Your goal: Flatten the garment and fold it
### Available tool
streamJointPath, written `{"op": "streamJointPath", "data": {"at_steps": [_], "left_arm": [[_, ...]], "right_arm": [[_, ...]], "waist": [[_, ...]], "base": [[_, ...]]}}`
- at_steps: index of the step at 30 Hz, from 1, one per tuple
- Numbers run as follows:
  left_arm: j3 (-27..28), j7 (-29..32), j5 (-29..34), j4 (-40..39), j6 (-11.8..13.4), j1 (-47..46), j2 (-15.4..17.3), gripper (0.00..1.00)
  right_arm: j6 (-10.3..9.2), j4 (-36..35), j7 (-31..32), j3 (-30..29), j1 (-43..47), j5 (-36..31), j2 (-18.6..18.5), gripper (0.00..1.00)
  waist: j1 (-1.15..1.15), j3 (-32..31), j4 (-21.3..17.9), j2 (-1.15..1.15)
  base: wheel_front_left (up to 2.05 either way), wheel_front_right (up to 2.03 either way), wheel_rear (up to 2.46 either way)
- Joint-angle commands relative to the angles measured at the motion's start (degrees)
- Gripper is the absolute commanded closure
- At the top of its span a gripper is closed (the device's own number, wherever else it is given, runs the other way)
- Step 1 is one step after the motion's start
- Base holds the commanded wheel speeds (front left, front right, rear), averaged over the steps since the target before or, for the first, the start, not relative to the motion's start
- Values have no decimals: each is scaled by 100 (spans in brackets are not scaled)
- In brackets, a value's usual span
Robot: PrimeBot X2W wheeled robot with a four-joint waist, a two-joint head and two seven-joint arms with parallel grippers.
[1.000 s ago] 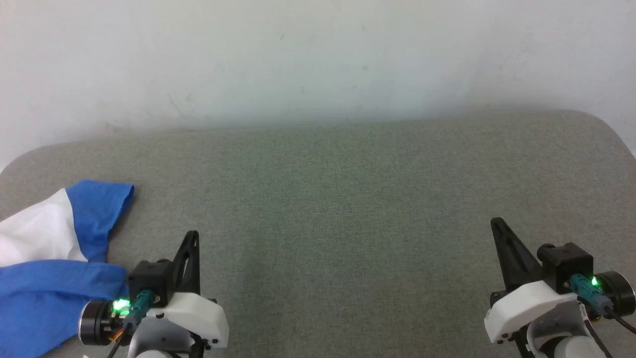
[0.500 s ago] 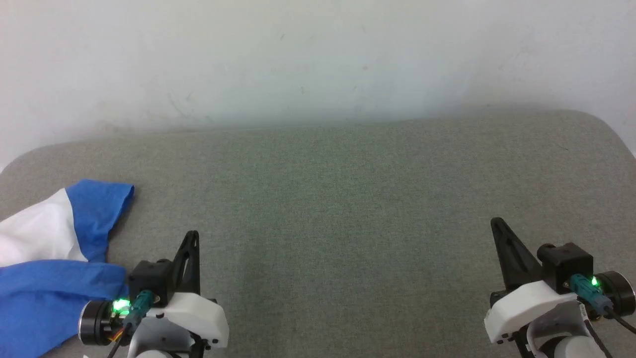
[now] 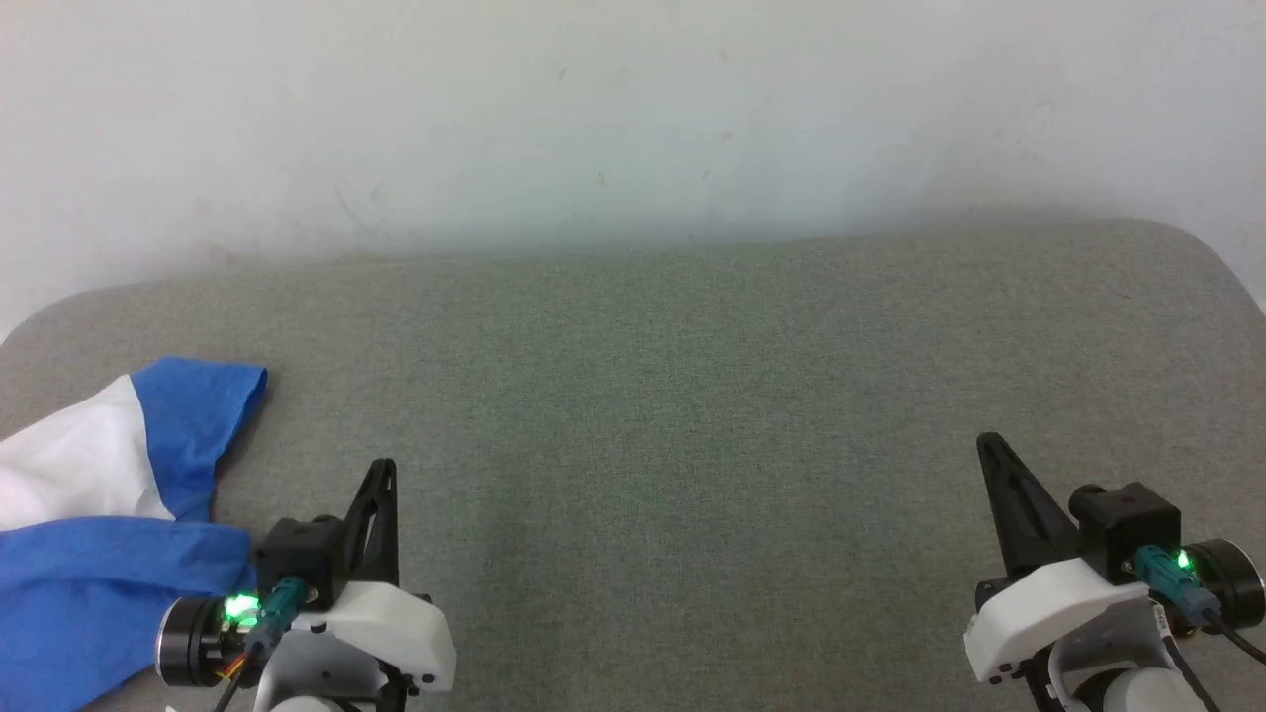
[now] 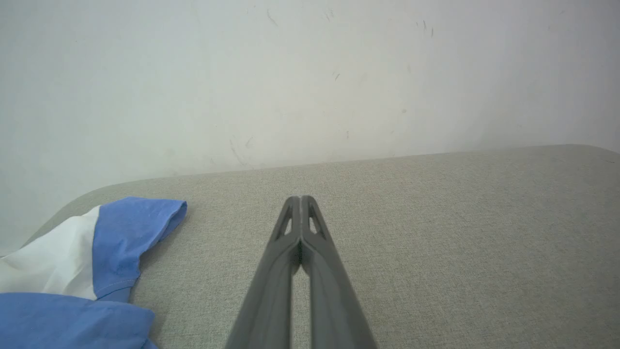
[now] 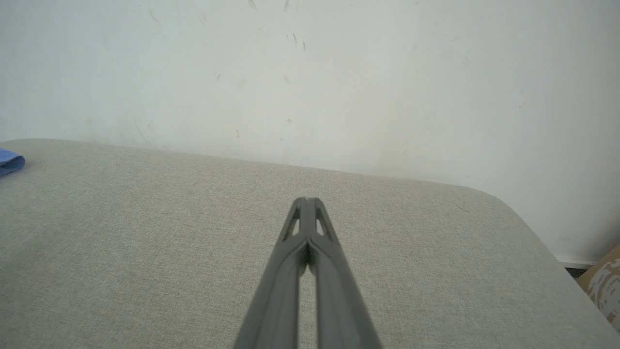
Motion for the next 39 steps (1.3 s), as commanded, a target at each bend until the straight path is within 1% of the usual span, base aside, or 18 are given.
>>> {"op": "streamJointPath", "data": {"at_steps": [1, 16, 17, 39], "left_arm": [[-5, 1, 21, -27, -4, -71, -13, 100], [-5, 1, 21, -27, -4, -71, -13, 100], [1, -2, -1, 2, 0, 2, 0, 0], [-58, -230, -190, 94, -36, 10, -1, 0]], "right_arm": [[-5, 9, 4, -4, -82, -43, 18, 100], [-5, 9, 4, -4, -82, -43, 18, 100], [0, -1, -1, 1, 2, 1, -1, 0], [-1, 92, -184, -84, 61, 117, 0, 0]], "waist": [[0, 0, 0, 0], [0, 0, 0, 0], [0, 0, 0, 0], [0, -54, 35, 0]], "base": [[0, 0, 0], [0, 0, 0], [0, 0, 0], [0, 0, 0]]}}
